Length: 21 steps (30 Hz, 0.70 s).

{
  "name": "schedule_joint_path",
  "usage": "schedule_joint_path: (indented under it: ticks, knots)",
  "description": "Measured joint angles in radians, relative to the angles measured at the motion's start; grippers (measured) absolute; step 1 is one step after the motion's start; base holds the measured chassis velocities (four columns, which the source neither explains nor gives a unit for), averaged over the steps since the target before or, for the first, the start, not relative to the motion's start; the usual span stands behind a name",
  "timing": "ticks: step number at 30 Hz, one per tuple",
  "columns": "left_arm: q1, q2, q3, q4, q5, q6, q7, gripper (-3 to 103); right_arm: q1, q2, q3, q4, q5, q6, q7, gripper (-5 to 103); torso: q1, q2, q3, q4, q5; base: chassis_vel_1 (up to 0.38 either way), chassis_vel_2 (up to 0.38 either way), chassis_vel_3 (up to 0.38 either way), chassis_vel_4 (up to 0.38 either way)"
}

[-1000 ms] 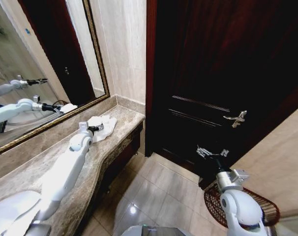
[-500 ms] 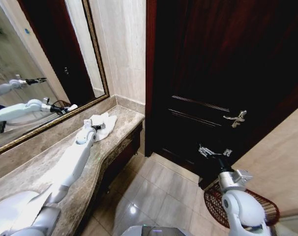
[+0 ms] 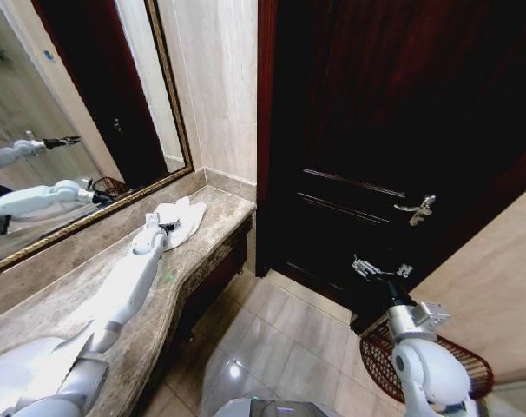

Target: Discard the used towel into the hamper.

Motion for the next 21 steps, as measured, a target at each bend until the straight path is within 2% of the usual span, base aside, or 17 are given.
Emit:
schedule_joint_path:
  ticks: [2,5,7,8,9,11,13,14,17,18,21]
  knots:
    - [0.003,0.000,0.000,-0.002,0.000,-0.002,0.002,81,-0.002,0.001,0.000,0.002,0.000,0.000,0.001,100,0.000,0.000,0.000,0.0000,0.0000,0.000,0.000,0.000,0.000]
    - [0.011,0.004,0.000,-0.006,0.001,-0.007,0.009,64,-0.006,0.008,0.001,0.007,-0.003,0.000,0.001,100,0.000,0.000,0.000,0.0000,0.0001,0.000,0.000,0.000,0.000]
    - [0.012,0.005,0.000,-0.007,0.001,-0.008,0.010,64,-0.007,0.009,0.001,0.008,-0.003,0.000,0.001,100,0.000,0.000,0.000,0.0000,0.0000,0.000,0.000,0.000,0.000]
    - [0.015,0.010,0.000,-0.008,0.000,-0.010,0.012,54,-0.009,0.014,-0.001,0.013,-0.006,0.000,0.001,100,0.000,0.000,0.000,0.0000,0.0000,0.000,0.000,0.000,0.000]
    - [0.015,0.011,0.000,-0.009,0.001,-0.011,0.012,48,-0.010,0.016,-0.002,0.014,-0.008,0.000,0.001,100,0.000,0.000,0.000,0.0000,0.0000,0.000,0.000,0.000,0.000]
    - [0.015,0.011,0.000,-0.009,0.001,-0.012,0.013,48,-0.010,0.017,-0.003,0.015,-0.009,0.000,0.001,100,0.000,0.000,0.000,0.0000,0.0000,0.000,0.000,0.000,0.000]
    - [0.016,0.013,0.000,-0.012,0.001,-0.013,0.015,36,-0.012,0.018,-0.004,0.020,-0.010,0.000,0.001,100,0.000,0.000,0.000,0.0000,0.0000,0.000,0.000,0.000,0.000]
    - [0.016,0.013,0.000,-0.012,0.001,-0.013,0.015,36,-0.012,0.018,-0.004,0.020,-0.010,0.000,0.001,100,0.000,0.000,0.000,0.0000,0.0000,0.000,0.000,0.000,0.000]
    - [0.017,0.014,0.002,-0.013,0.001,-0.018,0.021,21,-0.014,0.017,-0.004,0.023,-0.010,0.000,0.002,100,0.000,0.000,0.000,0.0000,0.0000,0.000,0.000,0.000,0.000]
    - [0.017,0.014,0.002,-0.013,0.001,-0.018,0.021,21,-0.014,0.017,-0.004,0.023,-0.010,0.000,0.002,100,0.000,0.000,0.000,0.0000,0.0000,0.000,0.000,0.000,0.000]
    - [0.023,0.012,0.002,-0.018,0.002,-0.027,0.024,11,-0.015,0.018,-0.005,0.023,-0.010,0.000,0.003,100,0.000,0.000,0.000,0.0000,0.0000,0.000,0.000,0.000,0.000]
